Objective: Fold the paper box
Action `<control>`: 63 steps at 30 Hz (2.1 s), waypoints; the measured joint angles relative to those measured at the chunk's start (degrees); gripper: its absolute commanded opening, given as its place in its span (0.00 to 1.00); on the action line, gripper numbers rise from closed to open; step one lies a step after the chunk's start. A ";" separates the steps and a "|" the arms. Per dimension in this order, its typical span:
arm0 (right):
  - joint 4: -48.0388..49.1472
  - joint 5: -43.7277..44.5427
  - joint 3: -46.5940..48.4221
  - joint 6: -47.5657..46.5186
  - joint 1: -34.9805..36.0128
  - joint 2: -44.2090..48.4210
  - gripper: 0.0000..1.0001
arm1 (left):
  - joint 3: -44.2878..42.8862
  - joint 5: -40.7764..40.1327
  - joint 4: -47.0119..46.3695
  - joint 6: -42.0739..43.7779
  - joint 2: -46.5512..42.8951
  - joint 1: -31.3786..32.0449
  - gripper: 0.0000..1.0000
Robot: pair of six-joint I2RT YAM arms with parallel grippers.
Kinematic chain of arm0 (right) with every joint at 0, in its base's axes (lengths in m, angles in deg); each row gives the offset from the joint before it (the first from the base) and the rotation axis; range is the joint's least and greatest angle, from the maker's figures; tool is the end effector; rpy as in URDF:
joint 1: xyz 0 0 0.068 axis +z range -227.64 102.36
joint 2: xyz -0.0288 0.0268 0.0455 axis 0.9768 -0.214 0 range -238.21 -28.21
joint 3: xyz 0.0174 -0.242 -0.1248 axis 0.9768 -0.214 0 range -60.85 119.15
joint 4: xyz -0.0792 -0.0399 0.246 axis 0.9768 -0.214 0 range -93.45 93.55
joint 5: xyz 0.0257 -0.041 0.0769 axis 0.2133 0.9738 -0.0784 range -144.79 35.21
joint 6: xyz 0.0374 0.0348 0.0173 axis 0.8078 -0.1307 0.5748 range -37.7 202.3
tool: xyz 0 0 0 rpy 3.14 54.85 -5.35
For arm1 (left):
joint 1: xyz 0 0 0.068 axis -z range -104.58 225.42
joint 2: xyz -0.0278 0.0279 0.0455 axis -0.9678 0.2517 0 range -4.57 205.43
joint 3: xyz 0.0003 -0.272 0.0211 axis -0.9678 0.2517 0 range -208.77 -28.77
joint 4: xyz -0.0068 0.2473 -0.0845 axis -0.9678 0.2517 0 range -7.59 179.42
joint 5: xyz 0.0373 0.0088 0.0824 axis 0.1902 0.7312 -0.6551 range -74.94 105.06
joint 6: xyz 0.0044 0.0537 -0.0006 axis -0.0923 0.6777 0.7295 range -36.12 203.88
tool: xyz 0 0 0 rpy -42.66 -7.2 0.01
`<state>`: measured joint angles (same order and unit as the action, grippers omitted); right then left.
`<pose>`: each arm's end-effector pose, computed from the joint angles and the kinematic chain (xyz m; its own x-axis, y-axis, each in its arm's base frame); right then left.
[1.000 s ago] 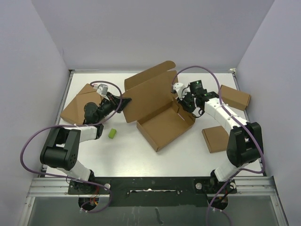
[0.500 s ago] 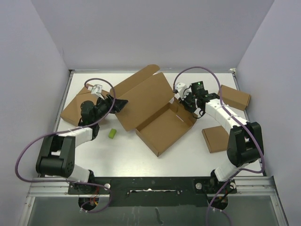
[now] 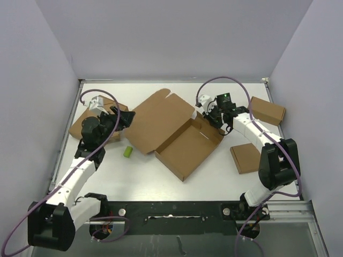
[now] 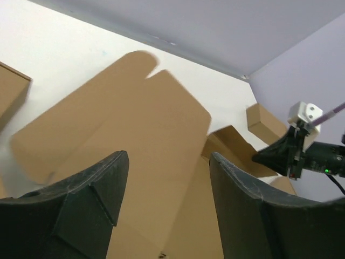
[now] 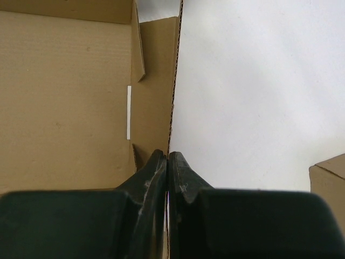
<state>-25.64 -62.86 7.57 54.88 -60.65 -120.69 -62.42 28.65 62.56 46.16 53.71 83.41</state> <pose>0.3284 0.1056 0.2446 -0.5101 -0.6325 -0.5829 -0.6810 0.7110 -0.1755 0.2337 -0.0411 0.2815 -0.2898 -0.5598 -0.7763 0.2398 0.7428 -0.6251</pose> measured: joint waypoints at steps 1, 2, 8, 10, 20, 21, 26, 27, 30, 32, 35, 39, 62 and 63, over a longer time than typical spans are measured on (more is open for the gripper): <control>0.02 0.11 0.00 -0.02 0.20 0.00 0.00 | -0.68 -0.94 1.36 -0.61 -0.11 1.27 0.57; 0.04 0.24 0.00 -0.04 0.37 0.02 0.00 | -1.25 -1.64 2.34 -1.22 -0.04 2.80 0.56; 0.57 1.22 -0.09 -0.33 1.75 0.02 0.00 | -9.42 -7.43 5.29 -7.39 10.49 17.90 0.56; 0.92 1.53 -0.26 -0.52 2.23 0.09 0.00 | -14.25 -8.57 6.40 -10.86 17.46 21.46 0.56; 2.99 2.67 -2.51 -0.92 3.87 0.26 0.00 | -33.55 -11.61 10.38 -25.64 43.41 25.03 0.60; 3.10 2.80 -2.69 -0.92 3.96 0.26 0.00 | -35.17 -11.58 10.62 -26.53 45.07 25.16 0.60; 3.54 3.15 -3.17 -0.92 4.70 0.35 0.00 | -41.33 -11.37 12.09 -30.80 51.43 26.32 0.61; 3.65 3.19 -3.28 -0.94 4.90 0.44 0.00 | -42.32 -11.28 12.90 -31.47 52.39 26.60 0.61; 3.93 3.50 -3.63 -1.01 5.66 1.05 0.00 | -44.78 -10.43 14.21 -32.98 54.88 27.19 0.60; 4.07 3.80 -3.69 -1.14 6.36 1.44 0.00 | -45.38 -9.97 14.88 -33.75 55.63 27.43 0.59; 4.74 4.42 -3.78 -1.42 7.30 1.64 0.00 | -45.53 -9.62 15.87 -34.40 55.82 27.63 0.53; 5.60 5.20 -3.89 -1.79 8.26 1.70 0.00 | -45.92 -9.20 16.65 -35.50 55.84 27.71 0.49; 9.75 10.34 -7.45 -4.37 12.28 3.67 0.03 | -45.79 -4.92 16.39 -41.46 56.94 28.33 0.11; 9.70 10.49 -7.50 -4.57 12.39 3.80 0.06 | -45.79 -4.76 16.28 -41.59 56.94 28.33 0.10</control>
<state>-15.94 -52.37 0.08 50.31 -48.26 -116.89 -108.21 23.88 78.84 4.57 110.64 111.74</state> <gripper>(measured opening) 0.034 0.115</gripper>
